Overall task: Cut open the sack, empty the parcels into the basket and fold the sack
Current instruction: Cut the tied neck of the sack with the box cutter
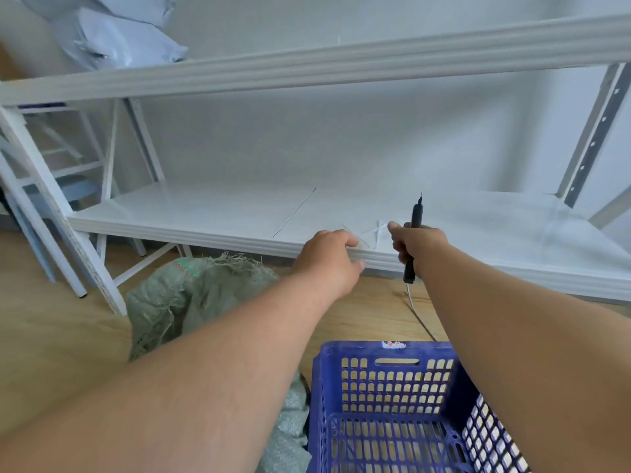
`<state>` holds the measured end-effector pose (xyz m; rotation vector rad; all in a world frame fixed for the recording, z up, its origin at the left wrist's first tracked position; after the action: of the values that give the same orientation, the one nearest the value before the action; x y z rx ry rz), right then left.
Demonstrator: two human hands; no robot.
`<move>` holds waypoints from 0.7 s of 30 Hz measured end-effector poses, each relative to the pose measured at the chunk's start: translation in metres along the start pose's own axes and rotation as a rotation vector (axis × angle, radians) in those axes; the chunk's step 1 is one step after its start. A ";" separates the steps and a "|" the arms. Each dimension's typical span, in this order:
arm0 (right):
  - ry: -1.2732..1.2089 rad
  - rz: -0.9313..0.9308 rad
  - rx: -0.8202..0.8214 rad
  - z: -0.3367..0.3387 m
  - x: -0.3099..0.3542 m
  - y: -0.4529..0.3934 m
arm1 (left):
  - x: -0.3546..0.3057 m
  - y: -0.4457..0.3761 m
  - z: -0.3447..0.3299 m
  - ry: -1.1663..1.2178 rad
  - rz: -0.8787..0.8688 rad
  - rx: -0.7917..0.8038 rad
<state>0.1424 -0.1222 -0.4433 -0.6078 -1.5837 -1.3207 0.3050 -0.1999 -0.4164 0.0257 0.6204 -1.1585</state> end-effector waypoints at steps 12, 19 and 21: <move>-0.226 -0.052 0.162 0.025 -0.035 0.004 | 0.001 0.026 -0.016 0.062 0.041 0.129; -0.149 -0.296 0.312 -0.014 -0.063 0.029 | 0.006 0.046 -0.029 0.197 0.098 0.116; -0.193 -0.297 0.411 -0.023 -0.077 0.040 | 0.011 0.058 -0.033 0.304 0.145 0.089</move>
<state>0.2165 -0.1177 -0.4934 -0.2553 -2.0950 -1.1173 0.3432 -0.1740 -0.4657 0.3223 0.8205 -1.0486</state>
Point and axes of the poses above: each hand's wrist, its own y-axis away from the middle knuckle, its own z-axis out of the back of the hand, x = y × z, the point moved 1 cm from there along -y, towards the middle knuckle, and after that the axes turned 13 degrees about -z, right-handed, at the moved point
